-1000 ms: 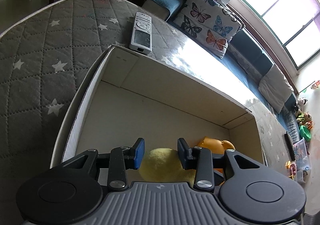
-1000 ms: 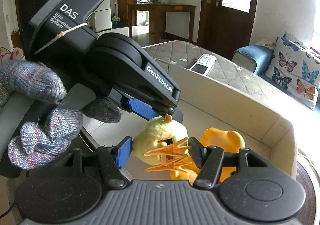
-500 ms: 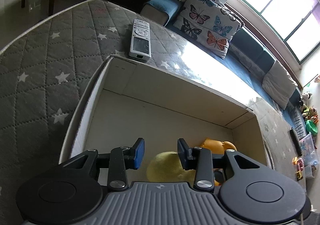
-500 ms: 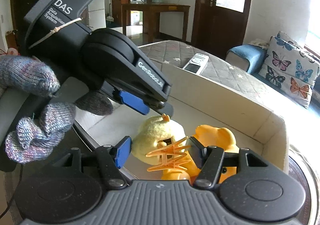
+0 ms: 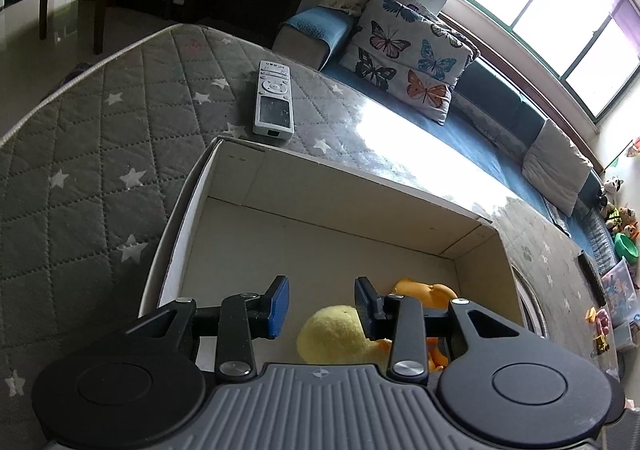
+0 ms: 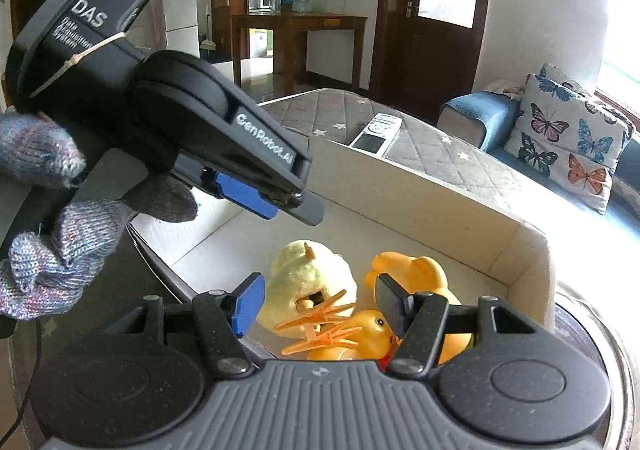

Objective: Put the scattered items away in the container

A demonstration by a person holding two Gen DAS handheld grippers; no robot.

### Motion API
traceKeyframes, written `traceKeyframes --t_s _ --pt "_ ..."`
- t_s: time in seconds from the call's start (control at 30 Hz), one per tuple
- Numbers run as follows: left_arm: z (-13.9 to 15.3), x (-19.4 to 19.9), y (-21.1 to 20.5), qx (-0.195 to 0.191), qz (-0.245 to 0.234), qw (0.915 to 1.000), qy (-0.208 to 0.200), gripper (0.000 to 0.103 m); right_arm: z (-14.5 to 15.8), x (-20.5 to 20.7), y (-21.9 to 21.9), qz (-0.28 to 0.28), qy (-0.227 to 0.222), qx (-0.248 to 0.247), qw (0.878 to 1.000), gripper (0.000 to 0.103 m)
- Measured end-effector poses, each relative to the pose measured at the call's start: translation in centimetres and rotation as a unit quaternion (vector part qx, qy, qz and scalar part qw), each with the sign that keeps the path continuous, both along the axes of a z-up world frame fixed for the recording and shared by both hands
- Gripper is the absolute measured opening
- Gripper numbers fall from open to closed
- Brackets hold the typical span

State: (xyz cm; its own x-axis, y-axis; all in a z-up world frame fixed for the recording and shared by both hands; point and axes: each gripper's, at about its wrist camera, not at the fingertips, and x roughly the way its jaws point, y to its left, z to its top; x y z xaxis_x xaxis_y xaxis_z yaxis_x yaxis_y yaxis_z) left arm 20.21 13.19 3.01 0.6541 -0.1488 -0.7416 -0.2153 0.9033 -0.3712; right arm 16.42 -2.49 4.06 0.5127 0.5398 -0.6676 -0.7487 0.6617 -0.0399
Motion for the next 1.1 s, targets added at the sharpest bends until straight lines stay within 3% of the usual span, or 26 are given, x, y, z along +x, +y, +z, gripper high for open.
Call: traceKeyframes --t_s 0.47,1.1 --pt "2.0 -4.3 -1.4 0.028 -0.008 0.9991 -0.031 0.038 1.7 -3.0 -1.8 -0.020 -0.020 0.019 0.999 0.064" --pt "3.4 -11.3 -5.9 0.102 -0.022 0.9904 -0.092 0.038 1.9 -7.4 -6.1 -0.086 -0.020 0.053 0.995 0.098"
